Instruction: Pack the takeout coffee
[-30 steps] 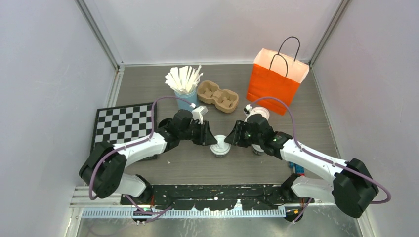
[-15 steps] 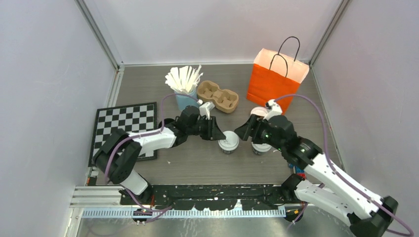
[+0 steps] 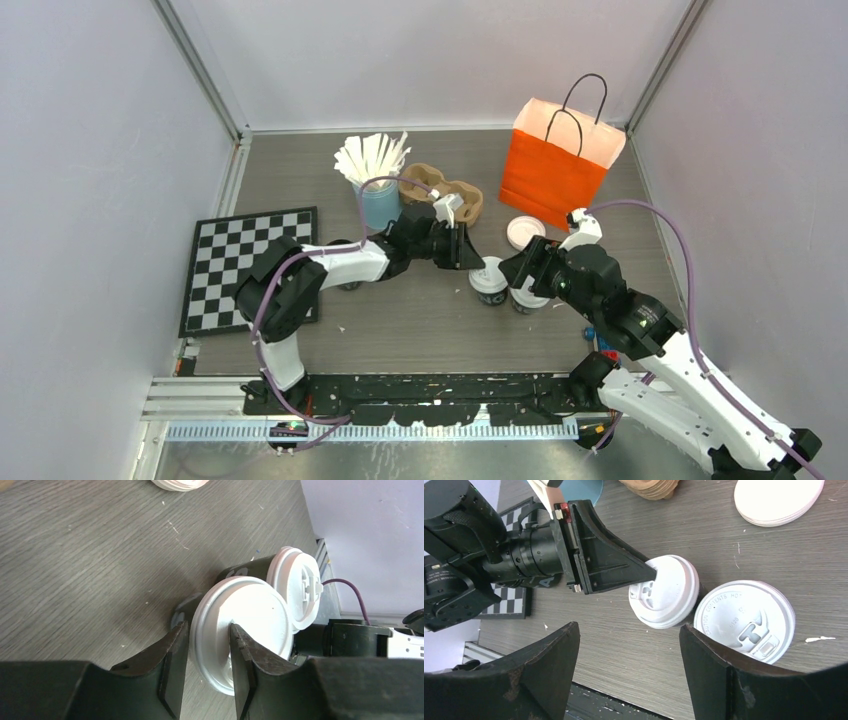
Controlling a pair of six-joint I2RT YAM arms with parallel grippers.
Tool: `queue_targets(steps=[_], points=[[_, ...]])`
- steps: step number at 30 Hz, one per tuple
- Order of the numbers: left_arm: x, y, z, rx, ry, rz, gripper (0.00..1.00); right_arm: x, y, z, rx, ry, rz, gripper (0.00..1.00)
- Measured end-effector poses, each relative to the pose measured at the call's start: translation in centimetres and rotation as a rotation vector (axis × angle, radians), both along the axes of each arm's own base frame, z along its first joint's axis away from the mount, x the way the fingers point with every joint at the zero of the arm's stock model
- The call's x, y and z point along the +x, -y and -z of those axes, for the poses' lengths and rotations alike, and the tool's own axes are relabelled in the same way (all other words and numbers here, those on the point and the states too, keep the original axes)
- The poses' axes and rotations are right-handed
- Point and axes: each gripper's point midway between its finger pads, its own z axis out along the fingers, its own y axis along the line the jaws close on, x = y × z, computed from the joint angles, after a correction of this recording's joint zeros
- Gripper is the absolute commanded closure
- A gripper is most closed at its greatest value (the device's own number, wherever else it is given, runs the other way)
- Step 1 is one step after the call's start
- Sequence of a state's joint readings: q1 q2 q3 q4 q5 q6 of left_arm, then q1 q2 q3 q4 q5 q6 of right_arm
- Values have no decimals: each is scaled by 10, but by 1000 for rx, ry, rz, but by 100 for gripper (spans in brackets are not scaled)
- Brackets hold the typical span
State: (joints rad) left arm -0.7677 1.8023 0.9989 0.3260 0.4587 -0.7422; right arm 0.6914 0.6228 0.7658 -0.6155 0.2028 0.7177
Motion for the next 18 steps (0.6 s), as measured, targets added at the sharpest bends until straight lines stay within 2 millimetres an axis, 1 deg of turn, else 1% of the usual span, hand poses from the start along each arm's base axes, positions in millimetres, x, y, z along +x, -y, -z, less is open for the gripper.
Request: queue_targets(steps=[2, 5, 6, 7, 8, 9, 10, 15, 18], points=[[1, -2, 2, 18, 6, -4, 56, 0, 1, 3, -11, -8, 2, 19], [1, -9, 10, 79, -6, -14, 47, 0, 2, 4, -18, -10, 3, 13], [1, -11, 11, 95, -6, -15, 39, 0, 2, 4, -18, -10, 3, 13], [1, -13, 11, 112, -4, -15, 35, 0, 2, 4, -19, -9, 2, 13], [2, -14, 8, 126, 0, -16, 33, 0, 2, 4, -21, -9, 2, 13], [4, -15, 1, 136, 15, -18, 33, 0, 2, 4, -22, -10, 2, 13], [5, -15, -2, 137, 24, -17, 34, 0, 2, 5, -23, -11, 2, 14], [12, -12, -39, 110, 100, -13, 39, 0, 2, 6, -28, -13, 3, 20], [11, -14, -47, 111, 123, -6, 40, 3, 3, 12, -51, -27, 12, 22]])
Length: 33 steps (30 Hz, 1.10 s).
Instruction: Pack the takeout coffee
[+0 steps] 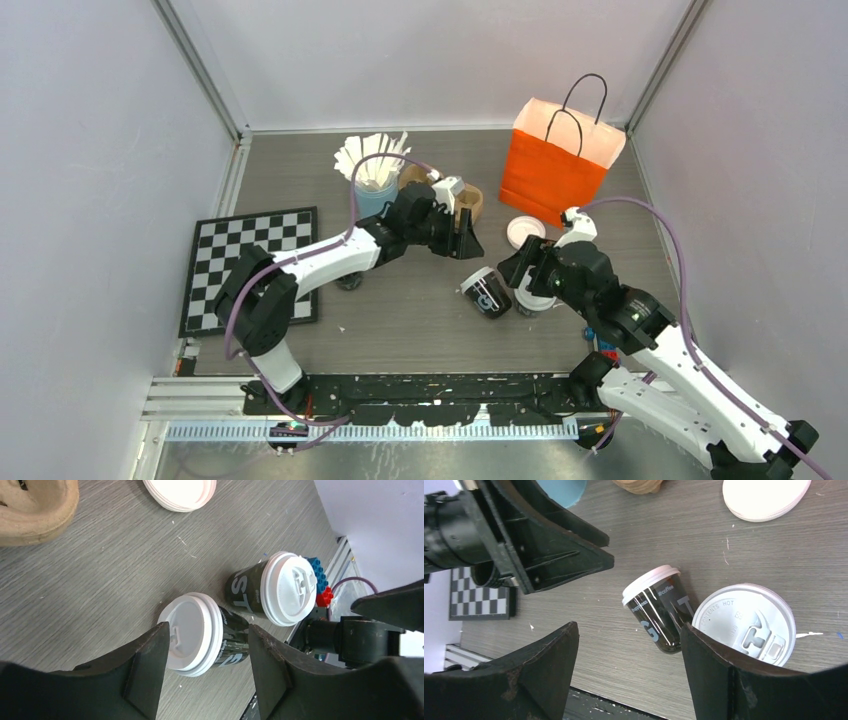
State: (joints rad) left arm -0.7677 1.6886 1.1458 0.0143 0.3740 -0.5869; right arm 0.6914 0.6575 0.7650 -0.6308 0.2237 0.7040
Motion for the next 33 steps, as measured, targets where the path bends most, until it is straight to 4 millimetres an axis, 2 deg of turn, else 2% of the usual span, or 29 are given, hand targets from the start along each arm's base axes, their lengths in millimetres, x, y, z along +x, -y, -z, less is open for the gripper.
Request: queue_targets(steps=[6, 15, 21, 24, 26, 29, 33], points=[[-15, -5, 9, 57, 49, 116, 37, 0, 0, 13, -33, -40, -3, 23], [-36, -9, 34, 117, 92, 311, 35, -10, 8, -5, 14, 22, -4, 23], [-42, -5, 60, 138, 67, 370, 35, -12, 9, -4, 10, 16, -11, 24], [-44, -4, 71, 152, 55, 390, 42, -12, 9, -4, 7, 17, -13, 24], [-45, -4, 75, 155, 53, 401, 53, -12, 9, -4, 6, 18, -14, 24], [-44, -2, 74, 148, 71, 408, 66, -12, 8, -3, 3, 17, -16, 23], [-41, 0, 72, 143, 98, 410, 75, -12, 8, -3, -1, 15, -18, 23]])
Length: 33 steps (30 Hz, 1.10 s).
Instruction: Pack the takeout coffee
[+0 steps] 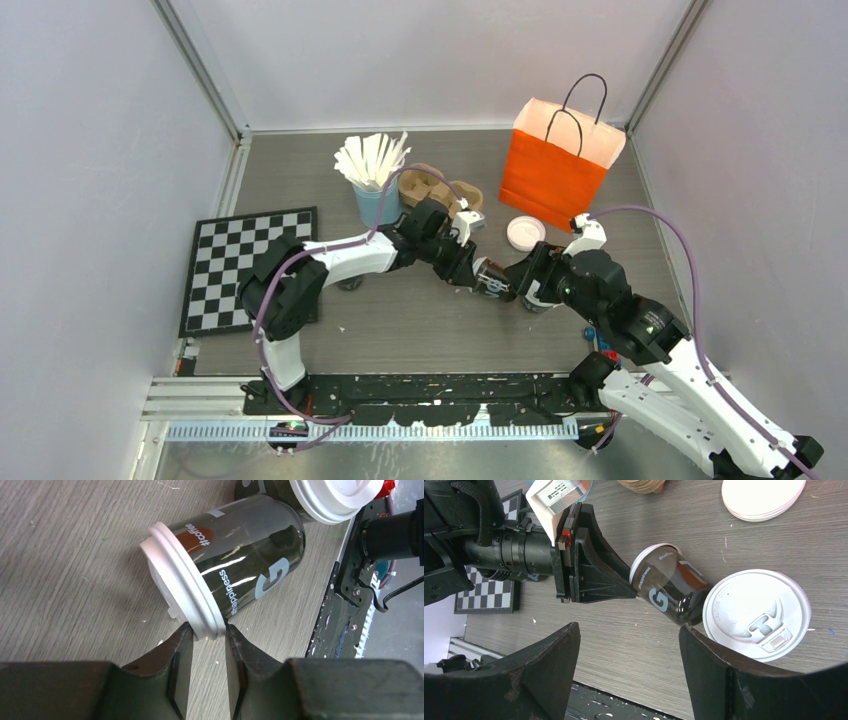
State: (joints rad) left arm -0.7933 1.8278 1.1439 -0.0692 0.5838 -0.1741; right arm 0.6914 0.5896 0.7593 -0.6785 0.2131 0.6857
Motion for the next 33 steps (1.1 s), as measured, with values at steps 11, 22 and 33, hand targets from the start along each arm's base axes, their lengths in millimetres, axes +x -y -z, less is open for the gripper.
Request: queue_targets(steps=[11, 22, 33], points=[[0, -8, -25, 17, 141, -55, 82, 0, 0, 2, -2, 1, -2, 24], [0, -40, -72, 256, 615, -128, 79, 3, 9, -4, 47, 21, 79, 23], [9, -59, -91, 797, 1132, 6, 77, -19, 72, -74, 258, 283, 291, 23]])
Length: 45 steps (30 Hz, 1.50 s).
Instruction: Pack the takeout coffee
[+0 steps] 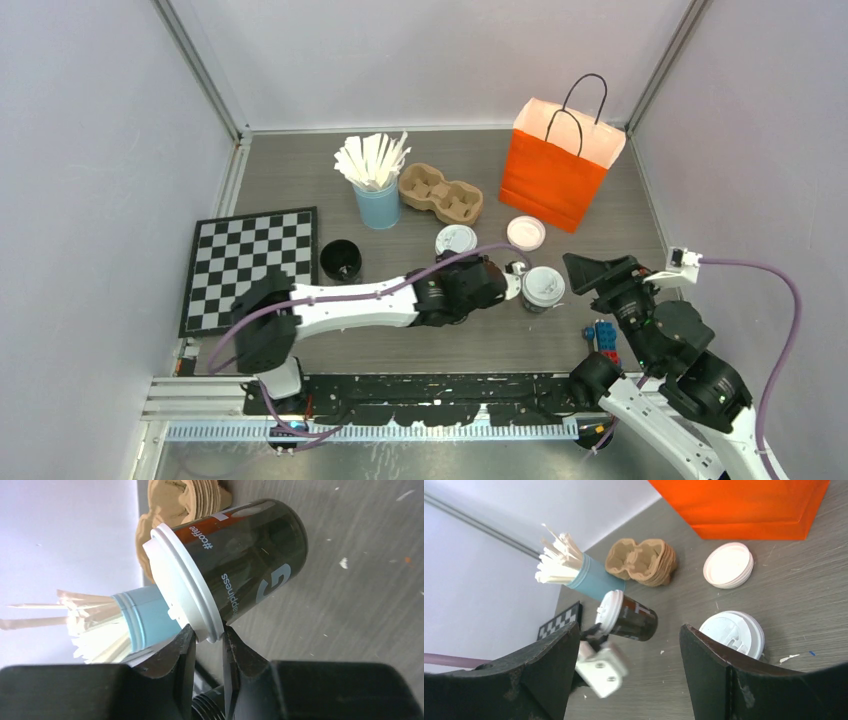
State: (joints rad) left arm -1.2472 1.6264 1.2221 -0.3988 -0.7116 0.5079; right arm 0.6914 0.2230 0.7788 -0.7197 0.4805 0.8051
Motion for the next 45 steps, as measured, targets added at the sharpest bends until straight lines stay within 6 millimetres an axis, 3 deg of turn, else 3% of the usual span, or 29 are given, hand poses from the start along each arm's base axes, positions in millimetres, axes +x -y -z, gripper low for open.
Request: queue_targets(steps=[5, 11, 29, 35, 45], points=[[14, 13, 21, 233, 101, -7, 76, -7, 13, -19, 34, 39, 34, 23], [22, 24, 36, 382, 151, 22, 75, -10, 18, -14, 14, 18, 45, 23], [26, 56, 49, 360, 134, 66, 64, -11, 25, -14, 8, 21, 74, 22], [25, 58, 58, 366, 120, 69, 62, -10, 26, -14, 5, 22, 77, 23], [22, 61, 61, 307, 89, 58, 49, -11, 25, -13, 5, 22, 76, 22]])
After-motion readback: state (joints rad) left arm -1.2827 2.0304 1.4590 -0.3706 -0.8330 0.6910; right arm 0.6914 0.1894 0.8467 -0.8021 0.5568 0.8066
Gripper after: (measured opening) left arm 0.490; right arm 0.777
